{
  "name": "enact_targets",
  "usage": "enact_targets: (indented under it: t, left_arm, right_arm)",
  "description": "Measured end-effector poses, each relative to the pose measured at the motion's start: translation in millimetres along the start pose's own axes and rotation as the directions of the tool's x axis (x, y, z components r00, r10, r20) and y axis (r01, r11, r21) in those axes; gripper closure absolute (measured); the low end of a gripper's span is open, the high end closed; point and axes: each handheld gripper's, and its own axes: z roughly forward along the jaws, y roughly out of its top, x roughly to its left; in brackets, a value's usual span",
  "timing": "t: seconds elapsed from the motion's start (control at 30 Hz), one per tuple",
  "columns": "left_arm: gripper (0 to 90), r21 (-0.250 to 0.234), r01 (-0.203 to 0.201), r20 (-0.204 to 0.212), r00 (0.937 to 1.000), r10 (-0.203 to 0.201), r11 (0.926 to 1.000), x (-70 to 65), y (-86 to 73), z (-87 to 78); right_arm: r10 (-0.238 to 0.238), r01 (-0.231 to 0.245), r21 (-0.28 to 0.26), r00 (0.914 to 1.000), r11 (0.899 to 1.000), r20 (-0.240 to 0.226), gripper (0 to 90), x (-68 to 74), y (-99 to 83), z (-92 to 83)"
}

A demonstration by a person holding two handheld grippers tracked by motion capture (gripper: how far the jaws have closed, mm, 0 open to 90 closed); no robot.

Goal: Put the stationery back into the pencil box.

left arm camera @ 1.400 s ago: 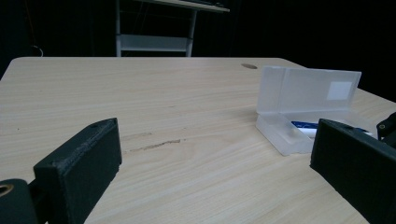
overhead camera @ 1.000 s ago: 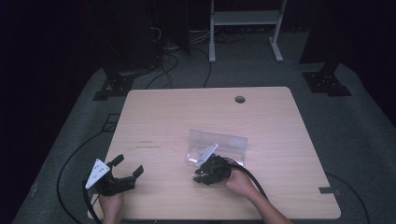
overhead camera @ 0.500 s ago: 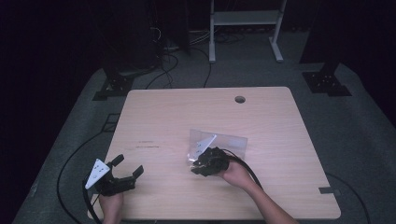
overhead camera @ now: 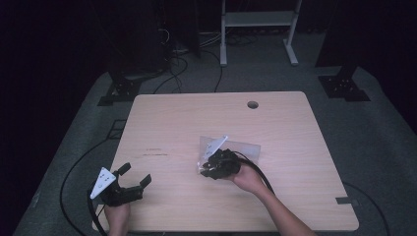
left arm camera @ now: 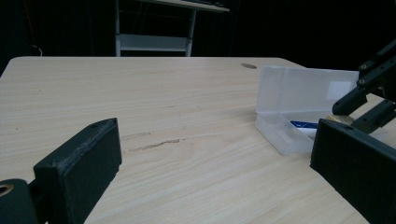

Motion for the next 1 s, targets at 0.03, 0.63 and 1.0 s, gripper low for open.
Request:
enact_targets:
  t: [0.03,0.63,1.0]
  left_arm:
    - [1.1,-0.001,0.0,0.0,1.0,0.0,1.0,-0.1,-0.1,0.2]
    - [1.1,0.0,0.002,0.001,1.0,-0.002,1.0,-0.5,-0.3,0.9]
    - [1.1,-0.003,0.0,0.003,1.0,0.0,1.0,-0.7,-0.4,1.0]
  right_arm:
    - [-0.001,0.001,-0.006,1.0,1.0,0.004,67.7,-1.7,0.6,-0.9]
    - [0.042,-0.042,-0.001,0.9987,0.999,0.03,67.7,-20.9,9.6,-5.6]
    - [0.048,-0.049,0.013,0.9977,0.999,0.049,67.7,-27.7,15.6,-3.0]
